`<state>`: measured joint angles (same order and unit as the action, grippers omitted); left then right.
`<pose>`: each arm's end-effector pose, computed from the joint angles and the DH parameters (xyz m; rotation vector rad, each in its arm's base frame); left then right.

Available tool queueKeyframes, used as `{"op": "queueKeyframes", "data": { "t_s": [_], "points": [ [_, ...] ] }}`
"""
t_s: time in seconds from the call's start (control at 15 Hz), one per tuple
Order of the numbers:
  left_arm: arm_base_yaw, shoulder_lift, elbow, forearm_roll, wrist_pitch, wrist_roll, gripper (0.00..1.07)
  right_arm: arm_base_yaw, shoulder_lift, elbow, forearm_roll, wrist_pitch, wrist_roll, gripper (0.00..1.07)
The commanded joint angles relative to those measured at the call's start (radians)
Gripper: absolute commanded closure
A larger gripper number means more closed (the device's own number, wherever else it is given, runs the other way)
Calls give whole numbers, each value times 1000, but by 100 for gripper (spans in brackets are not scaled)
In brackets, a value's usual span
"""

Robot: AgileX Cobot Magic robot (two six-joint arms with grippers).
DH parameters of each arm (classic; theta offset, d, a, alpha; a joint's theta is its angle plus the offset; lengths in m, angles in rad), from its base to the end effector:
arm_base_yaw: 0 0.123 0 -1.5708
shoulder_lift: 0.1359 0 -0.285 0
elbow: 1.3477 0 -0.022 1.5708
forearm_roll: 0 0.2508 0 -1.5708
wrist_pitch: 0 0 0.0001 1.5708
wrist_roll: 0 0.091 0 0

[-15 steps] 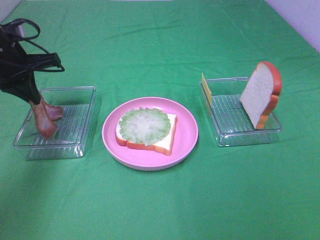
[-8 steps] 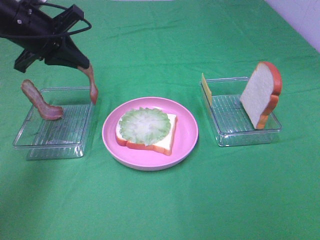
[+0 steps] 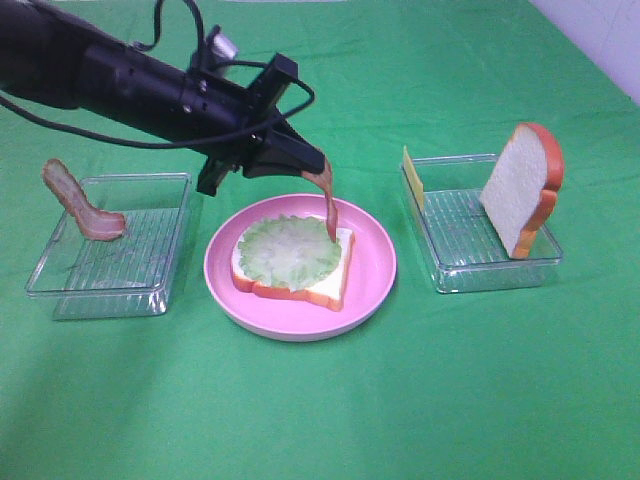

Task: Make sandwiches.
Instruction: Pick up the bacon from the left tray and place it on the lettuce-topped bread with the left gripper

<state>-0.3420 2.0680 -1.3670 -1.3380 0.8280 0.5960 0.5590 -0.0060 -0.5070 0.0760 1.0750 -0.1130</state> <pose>0.3810 -0.2049 0.1782 0.0196 2.5672 -1.3880 -0.0094 0.0013 0.2782 -0.6849 1.9464 0.3680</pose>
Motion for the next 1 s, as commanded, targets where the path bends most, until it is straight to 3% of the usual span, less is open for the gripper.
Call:
{"op": "queueKeyframes", "data": {
  "t_s": [0.07, 0.47, 1.0],
  "points": [
    [-35, 54, -4, -31, -1, 37, 107, 1, -12, 2, -1, -13, -5, 34],
    [2, 50, -4, 130, -41, 14, 107, 1, -12, 2, -1, -13, -5, 34],
    [34, 34, -4, 388, -107, -140, 103, 1, -12, 2, -1, -13, -5, 34]
  ]
}}
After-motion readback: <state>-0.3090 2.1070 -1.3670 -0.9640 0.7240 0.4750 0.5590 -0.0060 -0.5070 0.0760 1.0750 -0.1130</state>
